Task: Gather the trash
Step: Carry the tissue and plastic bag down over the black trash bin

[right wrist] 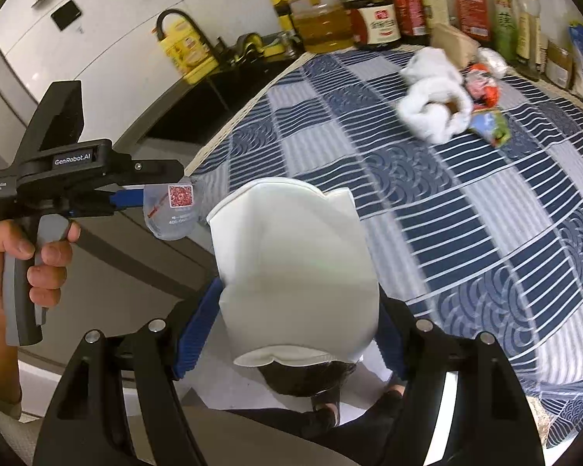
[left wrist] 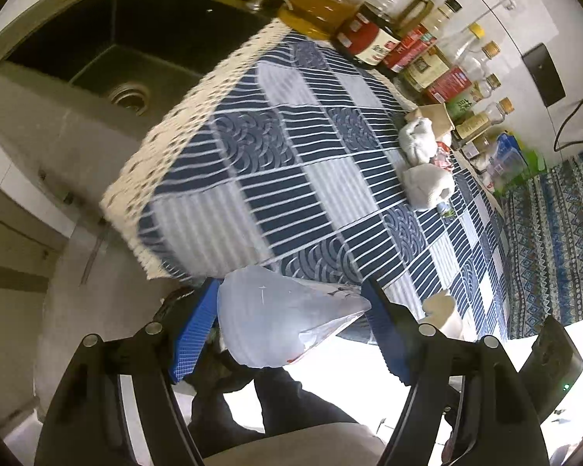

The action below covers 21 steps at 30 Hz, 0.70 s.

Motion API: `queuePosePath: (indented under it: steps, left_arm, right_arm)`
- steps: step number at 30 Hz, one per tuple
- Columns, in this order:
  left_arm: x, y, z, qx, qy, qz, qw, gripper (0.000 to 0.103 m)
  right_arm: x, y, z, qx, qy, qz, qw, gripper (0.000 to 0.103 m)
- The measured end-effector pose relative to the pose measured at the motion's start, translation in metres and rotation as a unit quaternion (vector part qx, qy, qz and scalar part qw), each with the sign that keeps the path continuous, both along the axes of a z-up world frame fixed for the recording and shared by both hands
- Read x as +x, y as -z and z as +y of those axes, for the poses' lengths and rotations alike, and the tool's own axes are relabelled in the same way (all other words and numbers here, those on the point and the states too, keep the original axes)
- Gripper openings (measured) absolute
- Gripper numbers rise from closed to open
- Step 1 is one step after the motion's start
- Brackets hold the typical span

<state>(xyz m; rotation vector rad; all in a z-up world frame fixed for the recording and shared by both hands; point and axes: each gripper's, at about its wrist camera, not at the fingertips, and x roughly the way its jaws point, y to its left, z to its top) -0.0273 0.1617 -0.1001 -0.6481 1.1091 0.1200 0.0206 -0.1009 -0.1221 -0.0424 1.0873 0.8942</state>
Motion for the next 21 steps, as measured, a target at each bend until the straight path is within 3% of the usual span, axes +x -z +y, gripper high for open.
queuePosePath:
  steps: [9, 21]
  left_arm:
    - [-0.039, 0.022, 0.014, -0.019, -0.017, 0.011, 0.9996, 0.072]
    - [-0.062, 0.086, 0.024, -0.065, -0.033, 0.057, 0.9957, 0.072]
  right_arm:
    - [-0.03, 0.019, 0.03, -0.026, -0.034, 0.012, 0.999, 0.072]
    - [-0.044, 0.076, 0.054, -0.096, -0.072, 0.055, 0.991, 0.072]
